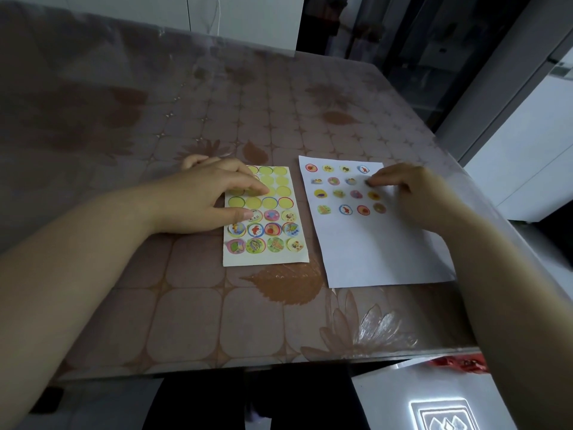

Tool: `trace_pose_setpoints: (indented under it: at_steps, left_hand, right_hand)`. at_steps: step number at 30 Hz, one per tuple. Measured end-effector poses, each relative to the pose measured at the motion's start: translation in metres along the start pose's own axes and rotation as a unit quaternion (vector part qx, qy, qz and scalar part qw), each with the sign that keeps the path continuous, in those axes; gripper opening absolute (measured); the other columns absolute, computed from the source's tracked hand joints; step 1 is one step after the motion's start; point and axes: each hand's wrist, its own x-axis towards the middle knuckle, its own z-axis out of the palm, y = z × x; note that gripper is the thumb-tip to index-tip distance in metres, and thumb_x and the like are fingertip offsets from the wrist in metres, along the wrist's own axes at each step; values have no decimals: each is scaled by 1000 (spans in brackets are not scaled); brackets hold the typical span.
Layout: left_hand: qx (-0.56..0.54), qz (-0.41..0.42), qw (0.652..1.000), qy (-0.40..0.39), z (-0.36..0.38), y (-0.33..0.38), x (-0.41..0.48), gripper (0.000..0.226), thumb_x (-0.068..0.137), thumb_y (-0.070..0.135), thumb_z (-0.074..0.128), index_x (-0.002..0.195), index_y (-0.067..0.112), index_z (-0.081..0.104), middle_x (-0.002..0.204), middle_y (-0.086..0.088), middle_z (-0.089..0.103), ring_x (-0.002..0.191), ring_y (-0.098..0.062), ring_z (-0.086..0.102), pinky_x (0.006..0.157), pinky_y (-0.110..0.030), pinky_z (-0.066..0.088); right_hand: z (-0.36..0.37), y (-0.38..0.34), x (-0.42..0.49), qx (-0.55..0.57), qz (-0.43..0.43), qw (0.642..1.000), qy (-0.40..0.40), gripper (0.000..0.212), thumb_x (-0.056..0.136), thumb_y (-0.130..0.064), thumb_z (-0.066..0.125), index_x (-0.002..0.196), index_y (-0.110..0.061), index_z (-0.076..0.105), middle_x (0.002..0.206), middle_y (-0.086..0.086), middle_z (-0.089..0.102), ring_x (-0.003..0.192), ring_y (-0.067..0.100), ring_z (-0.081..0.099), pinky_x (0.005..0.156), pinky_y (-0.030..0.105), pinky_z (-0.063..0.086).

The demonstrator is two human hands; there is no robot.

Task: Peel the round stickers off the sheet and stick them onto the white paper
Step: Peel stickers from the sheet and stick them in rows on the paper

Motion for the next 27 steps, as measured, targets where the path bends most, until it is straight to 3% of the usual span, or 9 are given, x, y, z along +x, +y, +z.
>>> trace_pose_setpoints:
  at_steps: [4, 10, 13, 16, 20, 23, 27]
  left_hand:
    - [-1, -1, 1000, 0, 0, 1, 0, 54, 68, 63, 41, 119, 47, 47, 128, 20, 41, 126, 1, 27, 107, -28, 2]
    - [-32, -4, 999, 23, -4, 0, -2, 46, 78, 45, 45, 123, 40, 46, 123, 18, 44, 112, 6, 37, 103, -27, 5]
    - [-24, -4, 998, 53, -8, -3, -2, 35, 90, 26, 51, 123, 37, 47, 116, 23, 45, 112, 6, 38, 102, -28, 6]
    - [-5, -11, 998, 58, -14, -3, -4, 32, 90, 23, 48, 119, 37, 51, 117, 28, 45, 117, 4, 37, 103, -31, 6]
    - [15, -41, 999, 26, -23, -8, -6, 34, 86, 37, 54, 119, 39, 51, 128, 21, 47, 127, -4, 34, 106, -34, 5]
    - [33, -63, 996, -44, -25, -9, -10, 75, 60, 75, 43, 129, 45, 36, 139, 22, 36, 132, 0, 23, 105, -33, 4]
    - [38, -85, 989, -112, -21, -8, -13, 97, 52, 82, 39, 138, 43, 18, 147, 27, 13, 137, 2, 0, 109, -35, -7]
  right_hand:
    - [-1, -2, 2, -10, -11, 1000, -8, 52, 83, 16, 34, 111, -14, 67, 132, 7, 53, 123, 24, 47, 108, 31, 33]
    - [-8, -11, -2, 42, 46, 998, 13, 44, 92, 6, 35, 109, -17, 67, 127, 4, 58, 106, 14, 52, 92, 21, 37]
    - [-16, -35, -3, 53, -24, 998, 7, 31, 93, -5, 47, 110, -22, 66, 119, -1, 61, 98, 13, 56, 87, 22, 41]
    - [-25, -79, -3, 70, -122, 988, -64, 25, 88, -13, 57, 108, -24, 66, 104, -14, 60, 93, 7, 59, 89, 21, 46]
    - [-12, -132, 2, 92, -191, 969, -126, 20, 84, -17, 65, 102, -26, 70, 99, -13, 66, 85, 2, 61, 82, 19, 49]
    - [16, -151, 3, 107, -180, 967, -142, 16, 81, -25, 67, 96, -29, 71, 94, -11, 67, 83, 6, 62, 78, 25, 51]
    - [32, -155, -2, 156, -168, 966, -123, 15, 75, -25, 72, 90, -26, 74, 92, -3, 67, 79, 13, 63, 76, 32, 50]
